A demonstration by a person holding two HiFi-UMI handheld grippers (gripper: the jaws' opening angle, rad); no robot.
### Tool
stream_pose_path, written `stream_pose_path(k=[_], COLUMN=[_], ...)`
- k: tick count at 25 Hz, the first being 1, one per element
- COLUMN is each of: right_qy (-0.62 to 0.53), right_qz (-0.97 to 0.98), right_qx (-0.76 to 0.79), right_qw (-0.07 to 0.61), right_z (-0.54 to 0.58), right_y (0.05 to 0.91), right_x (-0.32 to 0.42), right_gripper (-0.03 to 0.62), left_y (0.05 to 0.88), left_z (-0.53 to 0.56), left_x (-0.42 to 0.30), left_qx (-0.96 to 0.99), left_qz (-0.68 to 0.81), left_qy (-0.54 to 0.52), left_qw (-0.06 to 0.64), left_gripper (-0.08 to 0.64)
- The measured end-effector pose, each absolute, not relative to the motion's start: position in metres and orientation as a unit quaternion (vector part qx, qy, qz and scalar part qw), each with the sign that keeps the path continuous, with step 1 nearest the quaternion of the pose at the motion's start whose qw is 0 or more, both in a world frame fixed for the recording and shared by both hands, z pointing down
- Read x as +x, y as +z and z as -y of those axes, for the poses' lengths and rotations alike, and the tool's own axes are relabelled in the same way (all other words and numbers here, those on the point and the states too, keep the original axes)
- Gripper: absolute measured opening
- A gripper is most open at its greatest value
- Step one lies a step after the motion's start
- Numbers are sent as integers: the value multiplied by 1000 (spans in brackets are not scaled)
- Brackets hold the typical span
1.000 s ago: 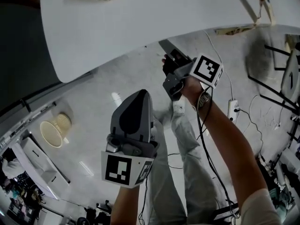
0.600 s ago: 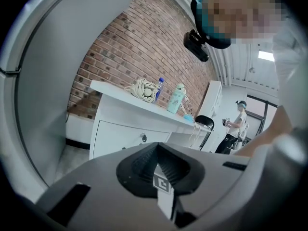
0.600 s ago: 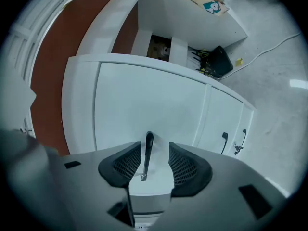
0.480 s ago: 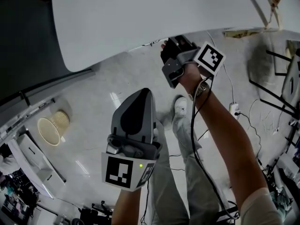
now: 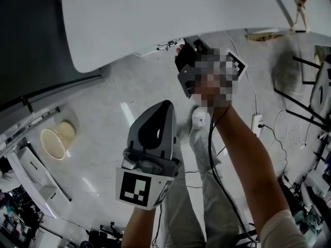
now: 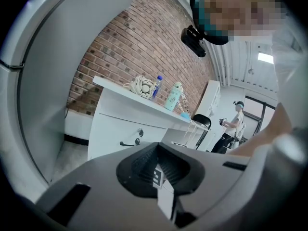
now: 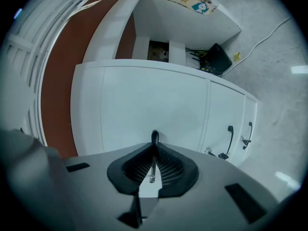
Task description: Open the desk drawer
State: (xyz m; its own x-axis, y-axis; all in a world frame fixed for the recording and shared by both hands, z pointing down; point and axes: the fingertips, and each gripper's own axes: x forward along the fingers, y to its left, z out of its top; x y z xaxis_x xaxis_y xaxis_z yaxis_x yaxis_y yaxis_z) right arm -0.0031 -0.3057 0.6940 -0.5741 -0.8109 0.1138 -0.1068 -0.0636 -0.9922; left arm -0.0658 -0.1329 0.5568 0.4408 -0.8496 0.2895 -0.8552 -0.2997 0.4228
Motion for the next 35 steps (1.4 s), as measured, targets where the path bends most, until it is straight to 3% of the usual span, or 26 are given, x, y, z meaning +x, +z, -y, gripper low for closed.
stream_pose_path(k=[35], right_qy=[-655], right_qz=[-604], right_qx=[-342], right_qw=[297], right_z=[194], right_y=[689], right_x=[31], right_gripper=[38], left_y=[533], left_z=[112], left_x=[-39], left_qx=[800], left_qz=[540], left_qy=[-6], left_qw=[263], left_gripper=[6])
